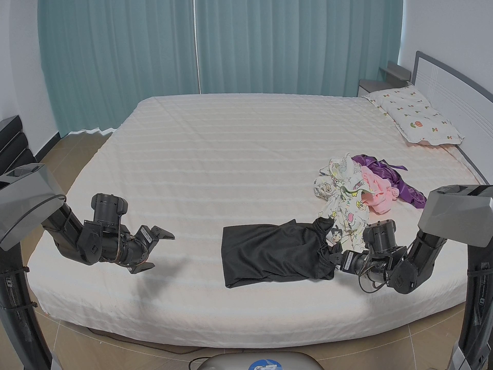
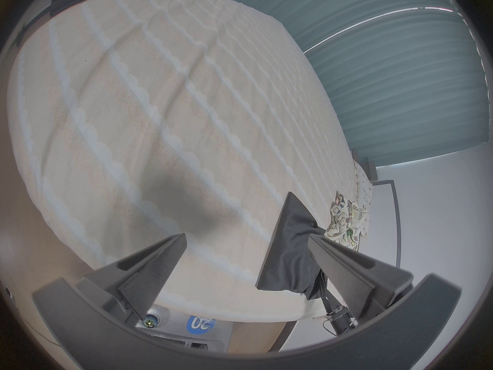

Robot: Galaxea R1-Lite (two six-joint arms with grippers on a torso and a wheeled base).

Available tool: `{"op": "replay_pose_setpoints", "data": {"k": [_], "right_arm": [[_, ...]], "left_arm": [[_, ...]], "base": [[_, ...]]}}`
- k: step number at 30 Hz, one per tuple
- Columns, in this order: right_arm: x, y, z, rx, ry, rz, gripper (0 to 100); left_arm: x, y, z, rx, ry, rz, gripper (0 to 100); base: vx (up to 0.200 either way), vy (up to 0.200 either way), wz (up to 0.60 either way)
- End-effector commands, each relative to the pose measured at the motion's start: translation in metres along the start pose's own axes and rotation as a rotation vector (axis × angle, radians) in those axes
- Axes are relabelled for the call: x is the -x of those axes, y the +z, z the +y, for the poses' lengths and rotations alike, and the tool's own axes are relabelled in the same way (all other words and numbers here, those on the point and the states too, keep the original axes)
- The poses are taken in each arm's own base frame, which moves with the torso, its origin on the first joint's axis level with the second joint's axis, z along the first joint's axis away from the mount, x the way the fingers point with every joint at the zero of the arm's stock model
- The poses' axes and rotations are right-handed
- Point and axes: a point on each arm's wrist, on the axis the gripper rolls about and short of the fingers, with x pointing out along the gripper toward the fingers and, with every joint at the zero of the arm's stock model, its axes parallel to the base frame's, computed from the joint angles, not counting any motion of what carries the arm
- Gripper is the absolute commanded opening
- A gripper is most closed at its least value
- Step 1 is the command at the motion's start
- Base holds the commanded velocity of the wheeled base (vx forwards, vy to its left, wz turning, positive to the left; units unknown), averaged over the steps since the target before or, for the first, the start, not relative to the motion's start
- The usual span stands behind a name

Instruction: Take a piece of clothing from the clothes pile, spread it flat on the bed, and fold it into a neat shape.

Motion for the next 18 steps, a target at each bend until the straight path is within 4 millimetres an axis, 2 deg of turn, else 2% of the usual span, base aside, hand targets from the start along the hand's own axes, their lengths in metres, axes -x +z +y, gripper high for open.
{"op": "replay_pose_setpoints", "data": {"k": [1, 5, 8, 11, 12, 15, 16, 18], "right_arm": [[0.012, 0.027, -0.005, -0.046, 0.015, -0.083, 100], [0.015, 0.033, 0.002, -0.047, 0.054, -0.095, 100], [0.011, 0.022, 0.015, -0.018, 0.082, -0.071, 100], [0.004, 0.019, 0.025, -0.005, 0.099, -0.07, 100], [-0.005, 0.02, 0.032, 0.001, 0.116, -0.077, 100], [-0.015, 0.018, 0.037, 0.005, 0.124, -0.073, 100], [-0.029, 0.014, 0.038, 0.005, 0.121, -0.069, 100], [-0.04, 0.013, 0.038, 0.005, 0.121, -0.067, 100]], "left_arm": [[-0.002, 0.001, 0.001, 0.002, 0.001, 0.001, 100], [-0.003, 0.002, 0.0, 0.004, -0.001, -0.002, 100], [-0.003, 0.002, 0.0, 0.003, -0.002, -0.003, 100], [-0.003, 0.003, 0.0, 0.005, -0.002, -0.003, 100], [-0.003, 0.003, -0.001, 0.007, -0.004, -0.005, 100], [-0.003, 0.003, -0.001, 0.011, -0.004, -0.005, 100], [-0.003, 0.003, -0.001, 0.013, -0.002, -0.005, 100], [-0.003, 0.003, -0.001, 0.013, -0.002, -0.005, 100]], "base": [[0.2, 0.0, 0.0], [0.2, 0.0, 0.0], [0.2, 0.0, 0.0], [0.0, 0.0, 0.0], [0.0, 0.0, 0.0], [0.0, 0.0, 0.0], [0.0, 0.0, 0.0], [0.0, 0.0, 0.0]]}}
